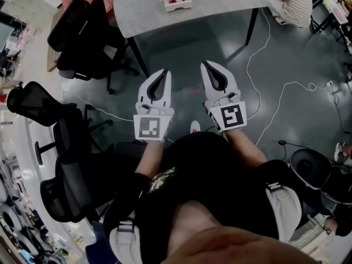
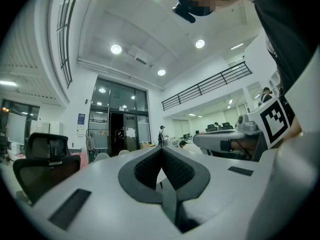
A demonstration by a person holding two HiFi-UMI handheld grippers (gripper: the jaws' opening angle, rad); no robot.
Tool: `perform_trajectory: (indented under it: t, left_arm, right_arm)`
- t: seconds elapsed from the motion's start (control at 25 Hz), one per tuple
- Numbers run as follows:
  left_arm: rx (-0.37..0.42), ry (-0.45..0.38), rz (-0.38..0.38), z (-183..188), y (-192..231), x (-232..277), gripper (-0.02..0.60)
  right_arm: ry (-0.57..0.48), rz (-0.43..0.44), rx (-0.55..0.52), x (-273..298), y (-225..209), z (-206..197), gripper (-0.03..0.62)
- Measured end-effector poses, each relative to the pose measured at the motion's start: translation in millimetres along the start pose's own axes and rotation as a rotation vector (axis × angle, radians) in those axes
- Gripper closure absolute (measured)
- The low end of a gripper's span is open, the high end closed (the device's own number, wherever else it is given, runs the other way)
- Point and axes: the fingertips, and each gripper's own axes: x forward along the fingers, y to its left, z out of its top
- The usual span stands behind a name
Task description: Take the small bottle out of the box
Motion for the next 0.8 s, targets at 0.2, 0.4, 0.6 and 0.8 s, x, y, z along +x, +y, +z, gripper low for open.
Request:
perform_trajectory:
  t: [0.2,0.4,0.6,0.8]
  left_arm:
    - [0.018,0.012,0.01,1,3,14,0.571]
    - [0.02,0.029,0.021,-5,2,22,0.571]
    - [0.025,0.026,0.012,-9,2,31,0.571]
    - [0.019,0.015,-0.002,-15,5,48,0.571]
  right_arm:
    - [-0.009,0.013,0.004,12,-12,0,0.599]
    - [-0.006,0.012,0.021,11,-22,-8,0.599]
    - [0.01,0.004,0.023,14,-30,-18,0.599]
    - [0.02,-0.01,0.013,25,-43,-27,0.599]
